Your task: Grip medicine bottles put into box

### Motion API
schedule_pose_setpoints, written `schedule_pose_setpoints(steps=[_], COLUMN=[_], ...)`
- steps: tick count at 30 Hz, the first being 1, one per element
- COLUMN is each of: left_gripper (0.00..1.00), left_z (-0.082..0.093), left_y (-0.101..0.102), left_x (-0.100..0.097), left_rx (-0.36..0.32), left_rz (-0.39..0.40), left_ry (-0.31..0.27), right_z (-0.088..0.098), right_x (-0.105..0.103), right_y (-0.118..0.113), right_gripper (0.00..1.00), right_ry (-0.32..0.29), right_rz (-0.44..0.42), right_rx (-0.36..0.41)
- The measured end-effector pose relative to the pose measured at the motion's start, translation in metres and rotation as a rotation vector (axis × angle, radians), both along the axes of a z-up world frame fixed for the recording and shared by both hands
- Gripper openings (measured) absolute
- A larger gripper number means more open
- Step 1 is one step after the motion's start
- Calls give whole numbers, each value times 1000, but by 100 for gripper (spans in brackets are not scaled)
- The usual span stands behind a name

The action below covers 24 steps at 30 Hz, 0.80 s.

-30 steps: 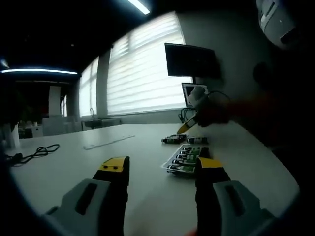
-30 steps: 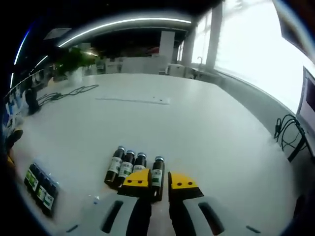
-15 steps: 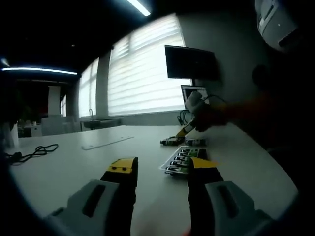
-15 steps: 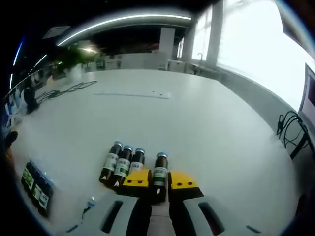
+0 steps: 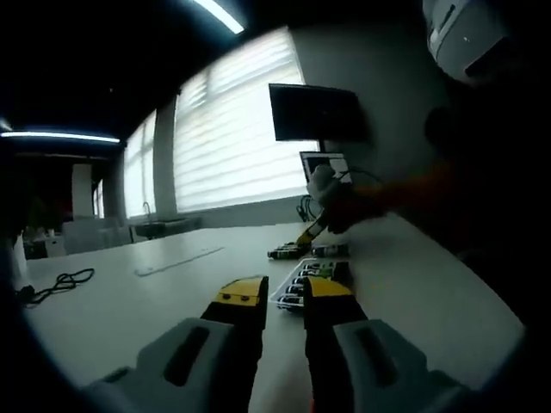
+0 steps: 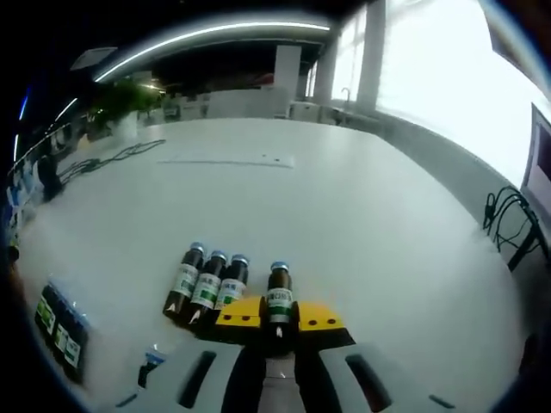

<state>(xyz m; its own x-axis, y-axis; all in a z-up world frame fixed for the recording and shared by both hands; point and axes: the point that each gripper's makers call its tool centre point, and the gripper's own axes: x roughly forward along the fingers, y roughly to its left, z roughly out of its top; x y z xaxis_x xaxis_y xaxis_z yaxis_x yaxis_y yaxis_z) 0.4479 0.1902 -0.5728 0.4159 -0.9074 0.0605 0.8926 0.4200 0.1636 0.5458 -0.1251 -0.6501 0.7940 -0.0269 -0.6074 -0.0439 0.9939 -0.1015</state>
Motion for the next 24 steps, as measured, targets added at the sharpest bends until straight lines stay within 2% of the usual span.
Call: schedule_pose_setpoints(steps=[2, 4, 12, 18, 19, 24], left_gripper=[12, 20, 41, 43, 43, 49], left_z=[1, -1, -5, -6, -8, -19], left_y=[0, 1, 11, 11, 8, 3], left_x=[2, 6, 19, 19, 9, 4], left_rx=[-3, 1, -30, -37, -37, 26], left_rz=[1, 18, 87, 77, 77, 52], left_ry=[0, 12, 105, 117, 119, 125], right_z=[5, 11, 41, 57, 58, 66], right_x=[1, -1, -11, -31, -33, -52], right_y=[0, 1, 10, 23, 24, 28], right_gripper=[8, 8, 8, 8, 8, 8], right_ry=[-25, -41, -100, -120, -121, -135], right_rz=[-5, -13, -20, -8, -8, -11], right_rx=[0, 5, 25, 49, 52, 77])
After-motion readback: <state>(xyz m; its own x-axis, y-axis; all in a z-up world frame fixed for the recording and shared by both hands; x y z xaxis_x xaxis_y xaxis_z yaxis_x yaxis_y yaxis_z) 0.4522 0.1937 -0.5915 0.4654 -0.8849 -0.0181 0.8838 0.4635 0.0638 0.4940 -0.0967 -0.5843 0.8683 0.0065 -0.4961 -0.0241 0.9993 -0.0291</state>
